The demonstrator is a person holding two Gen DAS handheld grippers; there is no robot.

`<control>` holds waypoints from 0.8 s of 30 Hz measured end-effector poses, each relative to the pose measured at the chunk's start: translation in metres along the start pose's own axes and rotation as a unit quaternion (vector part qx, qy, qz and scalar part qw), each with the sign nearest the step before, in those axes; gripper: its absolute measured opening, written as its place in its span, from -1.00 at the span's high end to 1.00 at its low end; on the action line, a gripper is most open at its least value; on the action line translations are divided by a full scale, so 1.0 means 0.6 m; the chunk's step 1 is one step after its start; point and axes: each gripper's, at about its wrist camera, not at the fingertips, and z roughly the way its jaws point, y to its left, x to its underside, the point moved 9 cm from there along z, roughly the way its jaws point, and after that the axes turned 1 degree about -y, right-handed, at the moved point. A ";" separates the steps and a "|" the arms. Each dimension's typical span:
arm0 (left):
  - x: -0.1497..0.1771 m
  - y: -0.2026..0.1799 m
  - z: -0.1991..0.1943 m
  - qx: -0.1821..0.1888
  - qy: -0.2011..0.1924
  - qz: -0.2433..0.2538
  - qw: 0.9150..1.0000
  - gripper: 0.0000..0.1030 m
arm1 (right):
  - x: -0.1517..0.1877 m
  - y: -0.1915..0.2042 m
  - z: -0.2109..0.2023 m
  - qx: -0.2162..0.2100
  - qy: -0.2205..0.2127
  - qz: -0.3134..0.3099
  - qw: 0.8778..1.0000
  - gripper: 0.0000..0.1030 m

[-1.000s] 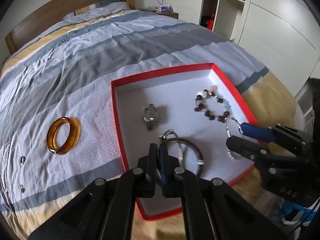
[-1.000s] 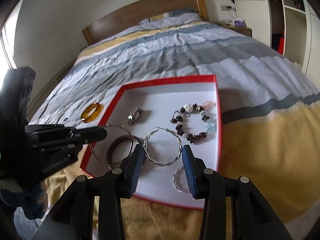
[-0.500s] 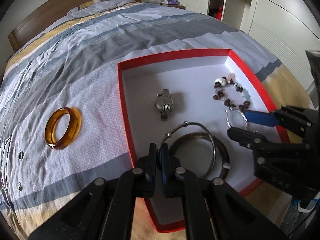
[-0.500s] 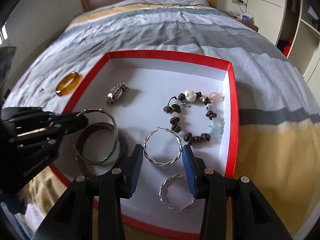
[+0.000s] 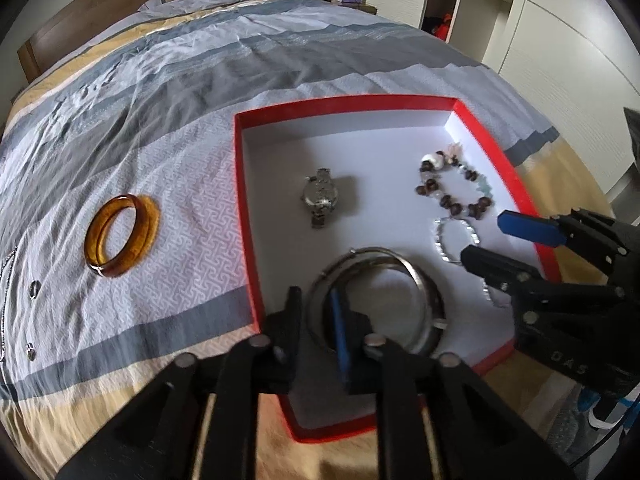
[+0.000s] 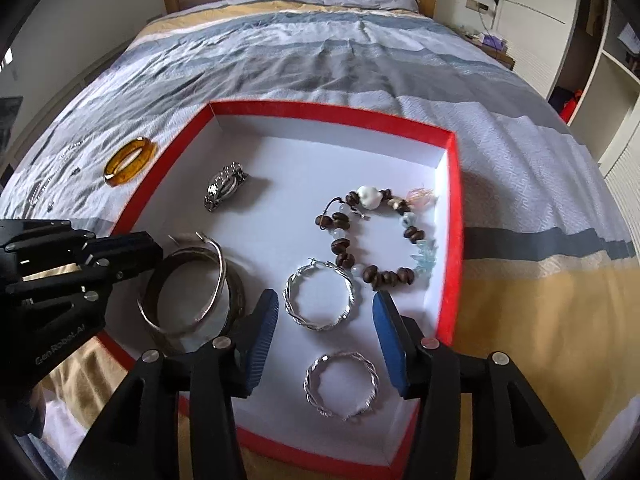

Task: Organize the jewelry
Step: 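Carry the silver hoop bangle and twisted hoop into the red box and release, then withdraw both tools from the box back over the remaining jewelry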

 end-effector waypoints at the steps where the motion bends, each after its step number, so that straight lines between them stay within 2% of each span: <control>1: 0.001 -0.003 -0.003 -0.001 0.000 0.002 1.000 0.56 | 0.000 -0.003 -0.009 0.000 -0.004 0.002 1.000 0.05; 2: 0.001 -0.006 -0.008 -0.002 -0.002 0.004 1.000 0.52 | 0.000 -0.006 -0.019 0.001 -0.008 0.004 1.000 0.04; 4: 0.002 -0.009 -0.021 -0.003 -0.008 0.002 1.000 0.28 | 0.002 -0.014 -0.042 0.005 -0.017 0.010 1.000 0.04; 7: 0.002 -0.014 -0.049 0.006 -0.018 -0.003 1.000 0.28 | 0.007 -0.026 -0.078 0.008 -0.031 0.025 0.999 0.03; 11: 0.003 -0.018 -0.112 -0.012 -0.045 0.000 0.999 0.24 | 0.016 -0.030 -0.130 0.009 -0.050 0.041 0.998 0.01; 15: 0.018 -0.010 -0.185 -0.049 -0.075 -0.009 0.996 0.13 | 0.025 -0.016 -0.184 0.003 -0.072 0.048 0.996 -0.06; 24: 0.076 0.018 -0.322 -0.121 -0.126 -0.030 0.984 0.08 | 0.053 0.048 -0.284 -0.016 -0.111 0.049 0.992 -0.15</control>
